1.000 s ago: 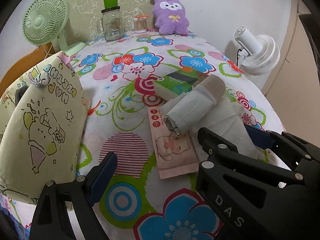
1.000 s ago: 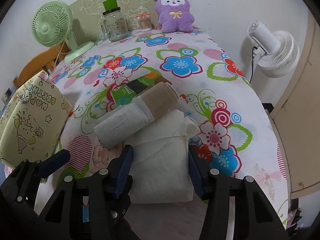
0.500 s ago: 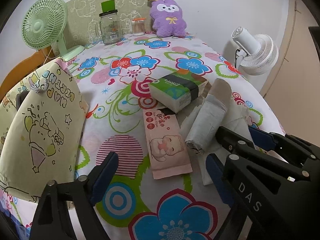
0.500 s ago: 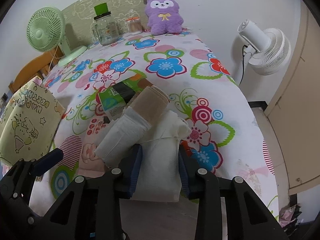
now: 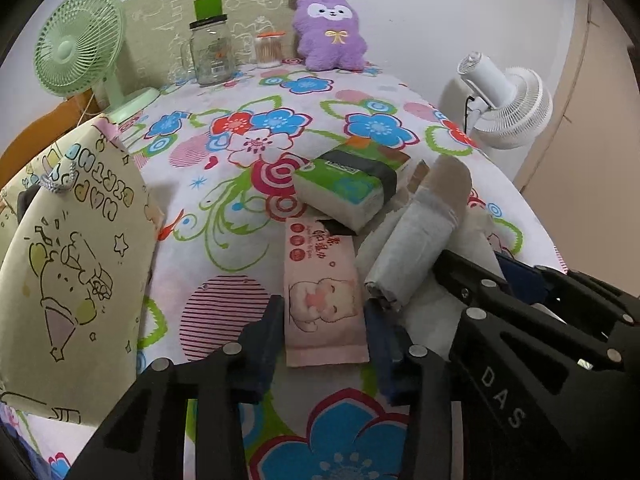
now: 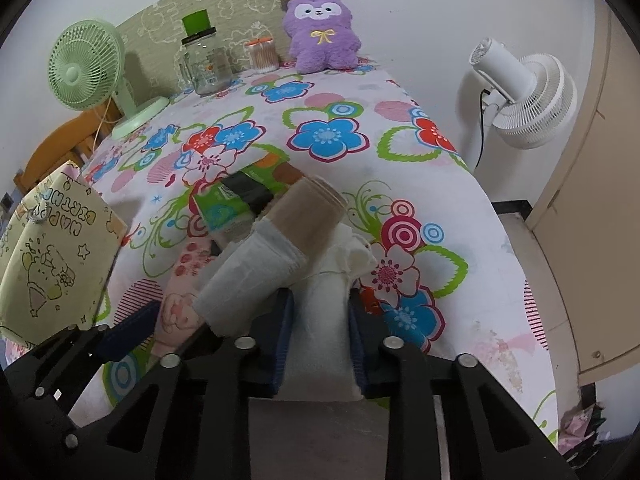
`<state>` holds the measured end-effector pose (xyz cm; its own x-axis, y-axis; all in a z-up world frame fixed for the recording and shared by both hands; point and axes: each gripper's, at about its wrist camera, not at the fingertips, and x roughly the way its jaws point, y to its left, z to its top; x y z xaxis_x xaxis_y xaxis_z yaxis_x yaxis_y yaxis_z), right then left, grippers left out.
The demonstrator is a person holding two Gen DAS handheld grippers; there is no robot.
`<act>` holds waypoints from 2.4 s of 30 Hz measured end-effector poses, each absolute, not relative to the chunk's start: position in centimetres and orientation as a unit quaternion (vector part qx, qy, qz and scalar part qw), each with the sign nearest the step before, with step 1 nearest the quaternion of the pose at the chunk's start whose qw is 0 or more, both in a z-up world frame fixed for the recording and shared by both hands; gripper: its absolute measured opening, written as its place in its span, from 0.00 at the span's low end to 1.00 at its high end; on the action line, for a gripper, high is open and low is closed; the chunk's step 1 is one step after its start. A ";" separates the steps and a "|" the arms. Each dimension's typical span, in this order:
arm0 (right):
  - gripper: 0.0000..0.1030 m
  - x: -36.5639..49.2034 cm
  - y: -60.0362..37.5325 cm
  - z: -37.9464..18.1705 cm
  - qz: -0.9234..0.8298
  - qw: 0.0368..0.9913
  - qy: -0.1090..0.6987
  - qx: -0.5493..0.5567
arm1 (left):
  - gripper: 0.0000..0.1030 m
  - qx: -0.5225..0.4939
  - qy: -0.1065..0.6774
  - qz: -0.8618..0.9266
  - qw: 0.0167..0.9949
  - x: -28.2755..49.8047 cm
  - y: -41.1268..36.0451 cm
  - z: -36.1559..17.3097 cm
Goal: Organize soft objects
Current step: 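Grasp the pink cartoon packet with the left tool while the right tool lifts the white cloth, then carry the pink packet with the left tool while the right tool carries the white cloth to the box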
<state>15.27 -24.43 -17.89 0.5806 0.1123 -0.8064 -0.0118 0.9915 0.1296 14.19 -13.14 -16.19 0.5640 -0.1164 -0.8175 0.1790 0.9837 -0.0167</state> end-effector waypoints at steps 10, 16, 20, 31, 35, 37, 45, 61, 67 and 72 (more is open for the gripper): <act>0.15 14.5 -23.9 -16.7 0.033 0.894 0.443 0.055 | 0.39 0.025 0.456 -0.082 0.886 13.6 -12.2 -15.2; 0.15 13.8 -23.6 -15.2 0.034 0.901 0.430 0.053 | 0.39 0.020 0.443 -0.082 0.892 12.9 -11.8 -13.9; 0.15 13.5 -23.4 -13.9 0.031 0.907 0.417 0.048 | 0.39 0.018 0.429 -0.077 0.900 12.5 -11.4 -12.6; 0.15 13.0 -23.3 -10.9 0.023 0.921 0.388 0.039 | 0.39 0.009 0.400 -0.068 0.914 12.2 -10.1 -9.7; 0.15 12.9 -23.1 -9.9 0.026 0.924 0.378 0.039 | 0.39 0.006 0.392 -0.066 0.918 12.1 -9.8 -8.8; 0.15 12.8 -22.9 -9.2 0.028 0.927 0.371 0.038 | 0.39 0.004 0.386 -0.066 0.920 12.0 -9.7 -8.2; 0.15 12.3 -22.4 -7.1 0.030 0.936 0.350 0.031 | 0.39 0.002 0.368 -0.068 0.927 11.4 -9.3 -6.2; 0.15 11.2 -20.1 -3.8 0.052 0.946 0.318 0.020 | 0.39 0.009 0.343 -0.070 0.937 10.5 -8.4 -3.5; 0.15 10.6 -18.9 -2.9 0.056 0.949 0.310 0.015 | 0.39 0.014 0.338 -0.070 0.938 10.1 -7.7 -2.9; 0.15 10.2 -17.8 -2.3 0.060 0.951 0.304 0.010 | 0.39 0.011 0.334 -0.070 0.940 9.8 -6.9 -2.5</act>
<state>10.24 -17.76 -2.29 0.8074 0.1197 -0.5777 -0.1074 0.9927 0.0555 9.80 -6.91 -2.50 0.7665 -0.1242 -0.6301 0.1396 0.9899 -0.0253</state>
